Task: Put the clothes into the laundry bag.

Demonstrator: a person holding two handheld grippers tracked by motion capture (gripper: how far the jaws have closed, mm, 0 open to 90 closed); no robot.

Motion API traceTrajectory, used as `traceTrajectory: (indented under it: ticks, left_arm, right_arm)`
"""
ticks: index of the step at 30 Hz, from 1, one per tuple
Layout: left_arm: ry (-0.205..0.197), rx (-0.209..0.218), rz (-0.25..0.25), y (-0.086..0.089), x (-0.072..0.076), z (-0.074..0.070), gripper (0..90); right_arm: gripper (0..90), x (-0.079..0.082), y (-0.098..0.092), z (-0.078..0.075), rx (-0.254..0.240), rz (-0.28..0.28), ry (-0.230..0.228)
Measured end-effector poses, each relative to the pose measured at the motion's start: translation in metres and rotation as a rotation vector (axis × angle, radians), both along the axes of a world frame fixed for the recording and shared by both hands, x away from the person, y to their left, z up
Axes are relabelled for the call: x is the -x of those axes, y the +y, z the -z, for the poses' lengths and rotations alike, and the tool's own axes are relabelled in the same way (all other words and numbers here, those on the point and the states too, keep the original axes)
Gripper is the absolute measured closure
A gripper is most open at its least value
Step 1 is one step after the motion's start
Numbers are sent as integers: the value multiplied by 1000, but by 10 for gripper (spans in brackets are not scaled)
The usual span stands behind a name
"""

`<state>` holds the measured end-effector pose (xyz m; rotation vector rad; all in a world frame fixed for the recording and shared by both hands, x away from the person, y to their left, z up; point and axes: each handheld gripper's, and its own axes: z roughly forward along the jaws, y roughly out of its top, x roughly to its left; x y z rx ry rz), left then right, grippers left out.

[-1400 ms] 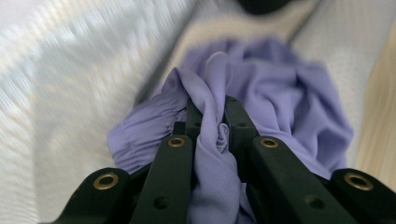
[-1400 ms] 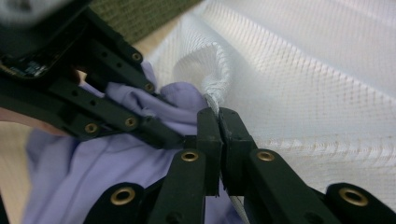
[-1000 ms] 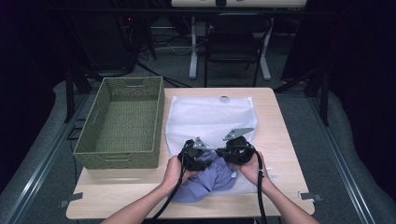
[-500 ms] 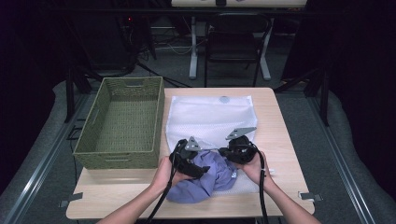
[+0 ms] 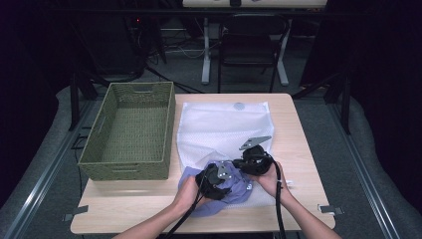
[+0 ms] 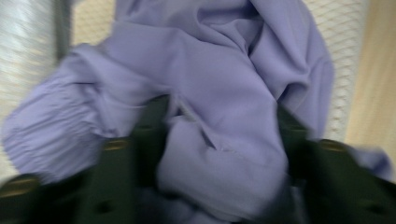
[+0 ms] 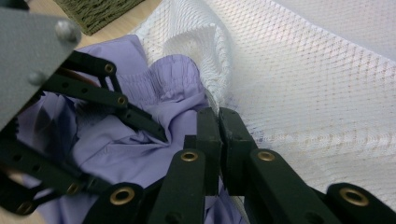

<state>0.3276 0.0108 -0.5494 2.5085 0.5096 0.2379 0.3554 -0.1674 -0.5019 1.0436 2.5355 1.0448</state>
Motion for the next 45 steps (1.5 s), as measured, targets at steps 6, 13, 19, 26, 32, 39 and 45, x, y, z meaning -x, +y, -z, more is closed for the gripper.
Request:
traceTrajectory:
  ticks: [6, 13, 19, 26, 32, 39, 45]
  left_arm:
    - [44, 37, 11, 1, -9, -4, 784]
    - [-15, 148, -94, 6, -21, -30, 792]
    - [28, 122, -148, 6, -27, -5, 754]
    - [32, 140, -146, 8, -27, -11, 477]
    - [25, 178, -120, 13, -13, -32, 371]
    - [73, 139, -56, -9, -1, -18, 306]
    - [41, 95, -83, -21, -3, 12, 414]
  right_arm:
    - [879, 0, 0, -5, -10, 1, -11]
    - [879, 5, -5, -23, -64, 13, -41]
    - [879, 4, -5, -22, -75, 14, -32]
    - [879, 2, -3, -6, -30, 7, 13]
    - [879, 3, -8, -9, -34, 17, 0]
    - [879, 0, -9, -7, -36, 21, 12]
    - [878, -1, -8, -1, -14, 15, 35]
